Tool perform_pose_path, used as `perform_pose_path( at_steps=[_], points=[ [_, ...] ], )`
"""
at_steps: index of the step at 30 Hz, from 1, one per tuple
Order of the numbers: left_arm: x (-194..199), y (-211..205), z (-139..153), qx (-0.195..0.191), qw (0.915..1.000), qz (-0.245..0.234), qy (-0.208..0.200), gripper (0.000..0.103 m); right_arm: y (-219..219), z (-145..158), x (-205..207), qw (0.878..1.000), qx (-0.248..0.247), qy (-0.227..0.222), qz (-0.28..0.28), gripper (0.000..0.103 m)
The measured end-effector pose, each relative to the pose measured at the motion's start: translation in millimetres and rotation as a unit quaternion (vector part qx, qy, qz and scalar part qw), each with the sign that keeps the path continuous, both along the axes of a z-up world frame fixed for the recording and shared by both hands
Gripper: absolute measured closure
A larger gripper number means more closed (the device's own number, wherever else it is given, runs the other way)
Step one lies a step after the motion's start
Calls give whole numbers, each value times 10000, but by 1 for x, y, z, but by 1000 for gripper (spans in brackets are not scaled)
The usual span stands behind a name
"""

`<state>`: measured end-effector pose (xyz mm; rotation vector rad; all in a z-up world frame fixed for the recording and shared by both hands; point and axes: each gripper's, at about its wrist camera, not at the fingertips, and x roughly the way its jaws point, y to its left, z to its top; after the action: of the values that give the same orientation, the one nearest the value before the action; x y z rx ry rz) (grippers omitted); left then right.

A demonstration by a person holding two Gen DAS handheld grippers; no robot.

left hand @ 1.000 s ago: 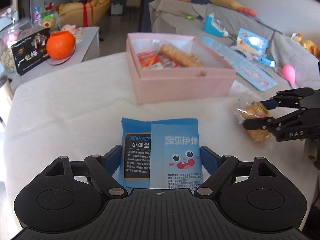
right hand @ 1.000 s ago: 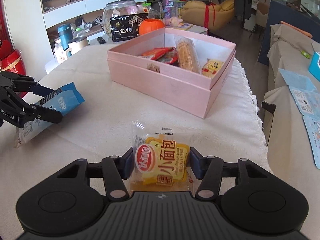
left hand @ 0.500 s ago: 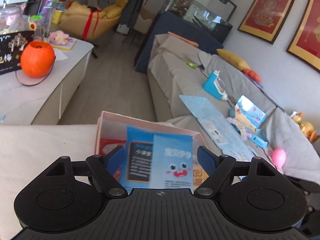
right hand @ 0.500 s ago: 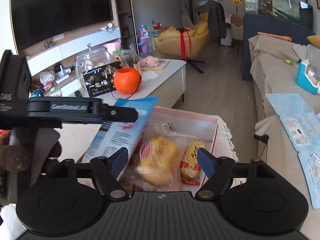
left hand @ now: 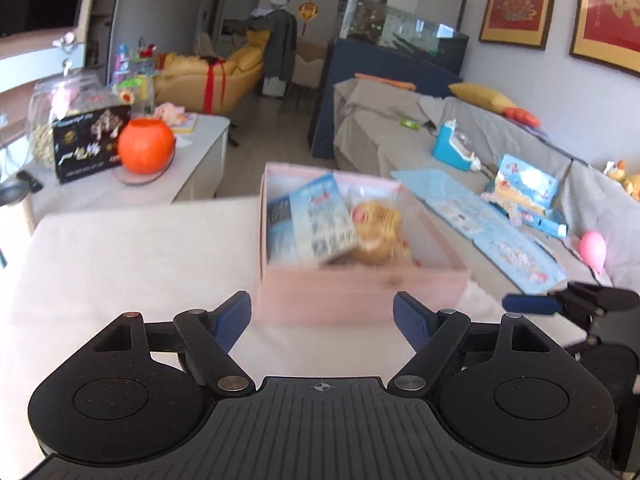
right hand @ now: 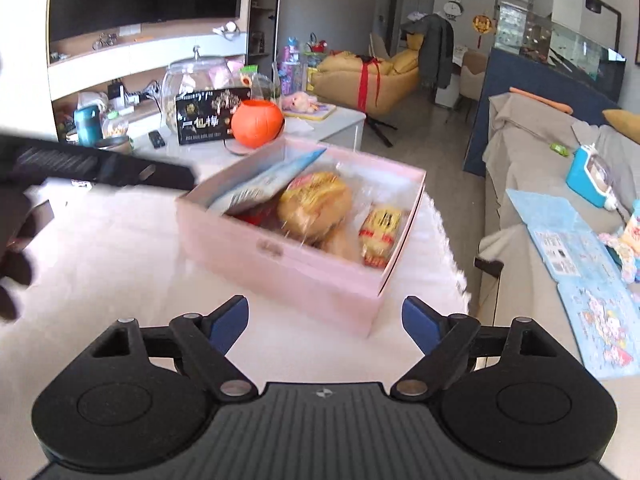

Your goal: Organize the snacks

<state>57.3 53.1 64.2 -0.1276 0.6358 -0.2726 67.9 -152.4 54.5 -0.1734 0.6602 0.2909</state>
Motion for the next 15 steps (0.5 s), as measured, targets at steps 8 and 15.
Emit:
perform_pose_path(
  at_steps=[8, 15],
  points=[
    [-62, -19, -60, 419, 9956, 772, 338, 20, 18, -50, -26, 9970, 43, 722, -265, 18],
    [-63, -34, -64, 947, 9895, 1076, 155, 20, -3, -65, -32, 9939, 268, 619, -876, 0]
  ],
)
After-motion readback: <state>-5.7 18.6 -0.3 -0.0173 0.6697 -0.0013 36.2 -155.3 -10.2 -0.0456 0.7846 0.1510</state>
